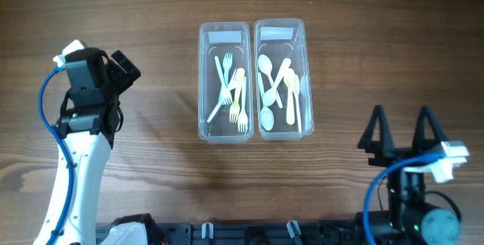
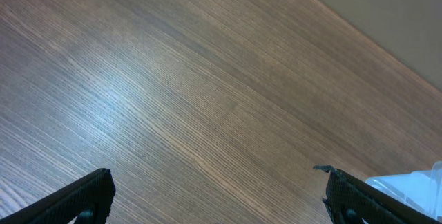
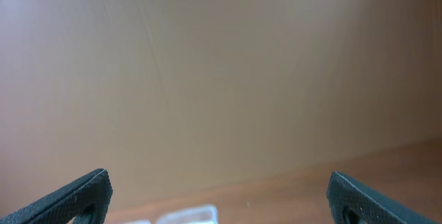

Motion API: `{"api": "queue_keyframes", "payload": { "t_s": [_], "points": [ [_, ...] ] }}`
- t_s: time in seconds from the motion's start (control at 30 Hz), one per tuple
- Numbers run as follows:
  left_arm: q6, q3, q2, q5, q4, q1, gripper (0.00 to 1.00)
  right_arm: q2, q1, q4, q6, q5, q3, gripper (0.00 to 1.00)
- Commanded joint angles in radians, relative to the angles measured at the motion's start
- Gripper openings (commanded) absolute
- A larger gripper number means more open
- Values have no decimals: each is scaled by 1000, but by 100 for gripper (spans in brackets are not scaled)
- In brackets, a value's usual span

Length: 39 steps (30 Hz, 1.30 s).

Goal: Pack container

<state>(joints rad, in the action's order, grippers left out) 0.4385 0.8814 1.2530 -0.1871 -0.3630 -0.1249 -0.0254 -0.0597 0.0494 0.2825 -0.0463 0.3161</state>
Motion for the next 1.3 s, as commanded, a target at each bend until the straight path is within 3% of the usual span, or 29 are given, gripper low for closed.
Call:
{"api": "queue_keyframes", "payload": {
  "t_s": [0.0,0.17,0.47,0.7,1.27],
  "points": [
    [-16,0,-8,-13,2,-5,100,21,1,-13,-115,-5,-64,100],
    [-16,0,-8,-12,2,-5,100,21,1,-24,-276,51,-139,100],
    [-16,0,-8,-12,2,-5,100,22,1,-90,-290,54,-263,100],
    [-16,0,-8,-12,2,-5,100,22,1,-115,-468,134,-278,100],
    [-16,0,-8,-12,2,-5,100,22,2,-54,-464,140,-311,100]
  ]
}}
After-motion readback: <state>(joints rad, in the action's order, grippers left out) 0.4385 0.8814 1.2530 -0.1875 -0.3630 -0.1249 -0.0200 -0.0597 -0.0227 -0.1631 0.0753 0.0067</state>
